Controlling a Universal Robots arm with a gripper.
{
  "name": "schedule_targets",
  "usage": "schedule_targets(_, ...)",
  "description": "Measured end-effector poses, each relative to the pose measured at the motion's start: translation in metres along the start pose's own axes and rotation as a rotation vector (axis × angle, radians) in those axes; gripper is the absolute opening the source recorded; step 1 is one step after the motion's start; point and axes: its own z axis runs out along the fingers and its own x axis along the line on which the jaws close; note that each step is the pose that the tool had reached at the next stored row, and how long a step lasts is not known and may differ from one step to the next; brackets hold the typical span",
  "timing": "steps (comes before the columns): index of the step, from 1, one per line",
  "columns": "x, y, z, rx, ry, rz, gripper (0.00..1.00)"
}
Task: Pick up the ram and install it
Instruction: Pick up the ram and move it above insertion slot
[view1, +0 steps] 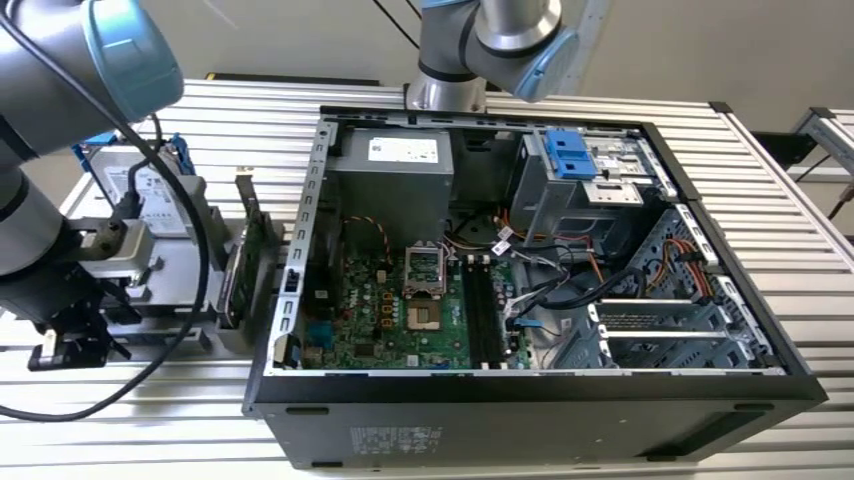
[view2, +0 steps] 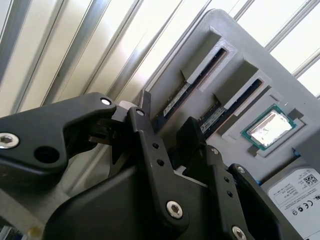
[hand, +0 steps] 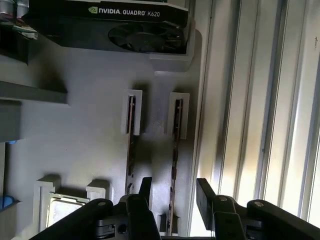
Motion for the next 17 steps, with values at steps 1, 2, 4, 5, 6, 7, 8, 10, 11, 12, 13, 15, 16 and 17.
schedule_targets(1,0.0000,0.0000,0.0001,-0.0001,0.0000,0.000,1.00)
schedule_targets(2,0.0000,0.0000,0.0001,-0.0001,0.0000,0.000,1.00)
schedule_targets(4,0.0000,0.0001,0.0003,-0.0003,0.0002,0.000,1.00)
schedule_targets(5,0.0000,0.0001,0.0003,-0.0003,0.0002,0.000,1.00)
schedule_targets(6,0.0000,0.0001,0.0003,-0.0002,0.0001,0.000,1.00)
schedule_targets(7,0.0000,0.0001,0.0003,-0.0002,0.0001,0.000,1.00)
schedule_targets(8,0.0000,0.0000,0.0004,-0.0003,0.0001,0.000,1.00)
schedule_targets(10,0.0000,0.0001,0.0005,-0.0004,0.0003,0.000,1.00)
schedule_targets(11,0.0001,0.0001,0.0006,-0.0005,0.0003,0.001,1.00)
schedule_targets(12,0.0005,0.0002,0.0007,-0.0008,0.0004,0.003,1.00)
schedule_targets(13,0.0010,0.0002,0.0007,-0.0009,0.0002,0.007,1.00)
schedule_targets(15,0.0017,0.0003,0.0010,-0.0013,0.0001,0.013,1.00)
schedule_targets(16,0.0017,0.0003,0.0010,-0.0013,0.0001,0.014,1.00)
schedule_targets(17,0.0017,0.0003,0.0010,-0.0013,0.0000,0.014,1.00)
